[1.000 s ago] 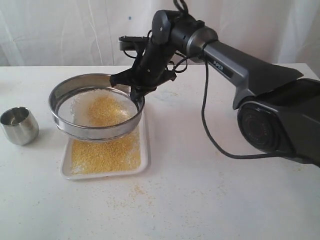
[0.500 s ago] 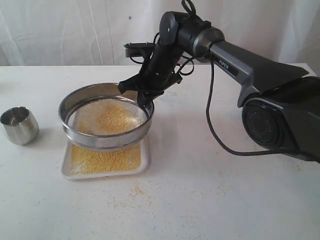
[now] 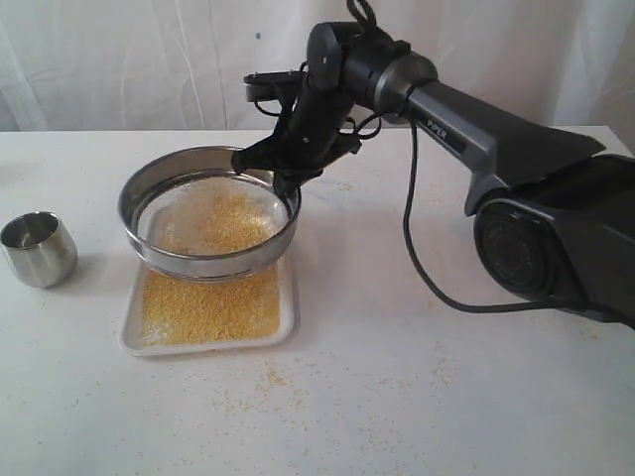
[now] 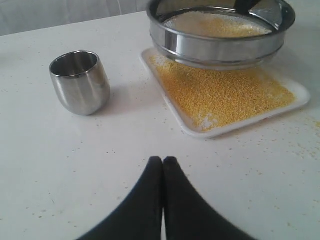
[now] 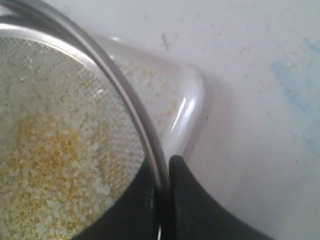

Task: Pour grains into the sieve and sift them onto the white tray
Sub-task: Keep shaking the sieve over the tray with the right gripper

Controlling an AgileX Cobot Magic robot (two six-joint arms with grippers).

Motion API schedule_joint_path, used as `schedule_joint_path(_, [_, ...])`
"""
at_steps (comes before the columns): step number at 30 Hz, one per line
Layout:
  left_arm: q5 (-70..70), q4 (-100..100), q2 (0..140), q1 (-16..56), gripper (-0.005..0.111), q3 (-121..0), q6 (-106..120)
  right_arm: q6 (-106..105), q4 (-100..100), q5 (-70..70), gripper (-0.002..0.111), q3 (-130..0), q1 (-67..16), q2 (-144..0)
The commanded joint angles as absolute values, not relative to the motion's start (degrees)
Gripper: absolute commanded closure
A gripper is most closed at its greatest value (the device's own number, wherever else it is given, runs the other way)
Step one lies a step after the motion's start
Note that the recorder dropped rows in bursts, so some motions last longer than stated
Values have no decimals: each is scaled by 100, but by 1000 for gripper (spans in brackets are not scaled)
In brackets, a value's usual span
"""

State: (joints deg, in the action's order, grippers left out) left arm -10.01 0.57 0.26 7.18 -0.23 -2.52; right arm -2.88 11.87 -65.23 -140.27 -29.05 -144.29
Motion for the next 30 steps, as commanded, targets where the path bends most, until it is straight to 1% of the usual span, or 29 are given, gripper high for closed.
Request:
schedule_joint_path(1, [-1052,54,0,748,107,0,-235,-971,1456,-6227,108,-14077,-2931,-14346])
schedule_joint_path(2, [-1061,54,0,748,107,0,-235,-709,1288,-5895,108,-14092,-2931,-14346])
schedule_joint_path(3, [-1074,54,0,748,107,0,-235,47,1407,-6338,108,-14134,-2877,-14346])
schedule_joint_path(4, [-1074,54,0,748,107,0,-235,-552,1871,-6996,108,-14075,-2929,-14381])
schedule_joint_path(5, [-1074,54,0,748,107,0,-235,-1028,1864,-6996,108,-14049,-3004,-14410])
schedule_joint_path(6, [-1074,54,0,748,107,0,-235,-1059,1316,-6251,108,-14059,-3046,-14456])
schedule_joint_path(7, [-1074,54,0,748,107,0,-235,-503,998,-5851,108,-14068,-3030,-14456])
schedule_joint_path(8, [-1074,54,0,748,107,0,-235,333,1282,-6393,108,-14082,-2959,-14379])
schedule_joint_path(9, [-1074,54,0,748,107,0,-235,0,1721,-6996,108,-14060,-2959,-14364])
schedule_joint_path(10, [-1075,70,0,748,107,0,-235,-1083,2013,-6996,108,-13986,-3122,-14375])
schedule_joint_path(11, [-1075,112,0,748,107,0,-235,-1353,1664,-6605,108,-13986,-3187,-14391])
schedule_joint_path(12, [-1099,158,0,748,107,0,-235,-579,887,-5607,108,-14075,-3199,-14402])
schedule_joint_path(13, [-1110,175,0,748,107,0,-235,32,870,-5805,108,-14155,-3146,-14369])
schedule_joint_path(14, [-1110,175,0,748,107,0,-235,154,1139,-6418,108,-14180,-3122,-14339])
schedule_joint_path(15, [-1110,175,0,748,107,0,-235,-34,1429,-6987,108,-14180,-3119,-14325])
schedule_joint_path(17, [-1111,274,0,748,107,0,-235,-1064,1539,-6996,108,-14180,-3182,-14410])
schedule_joint_path(18, [-1121,360,0,748,107,0,-235,-1144,1298,-6623,108,-14180,-3184,-14411])
schedule_joint_path(19, [-1144,433,0,748,107,0,-235,-799,945,-5904,108,-14203,-3155,-14411])
schedule_joint_path(20, [-1191,482,0,748,107,0,-235,-284,800,-5656,108,-14248,-3101,-14359])
schedule_joint_path(21, [-1204,482,0,748,107,0,-235,104,820,-5906,108,-14290,-3045,-14319])
schedule_joint_path(22, [-1204,482,0,748,107,0,-235,210,1095,-6572,108,-14302,-3004,-14279])
schedule_joint_path(23, [-1202,505,0,748,107,0,-235,-61,1419,-6996,108,-14302,-3008,-14279])
schedule_joint_path(25, [-1202,556,0,748,107,0,-235,-781,1620,-6996,108,-14274,-3086,-14345])
schedule_joint_path(27, [-1202,590,0,748,107,0,-235,-853,1385,-5806,108,-14288,-3074,-14385])
schedule_joint_path(28, [-1202,590,0,748,107,0,-235,-409,1347,-5473,108,-14361,-2987,-14385])
schedule_joint_path(29, [-1202,590,0,748,107,0,-235,101,1492,-5636,108,-14437,-2903,-14373])
schedule_joint_path(30, [-1202,590,0,748,107,0,-235,166,1715,-6204,108,-14464,-2857,-14362])
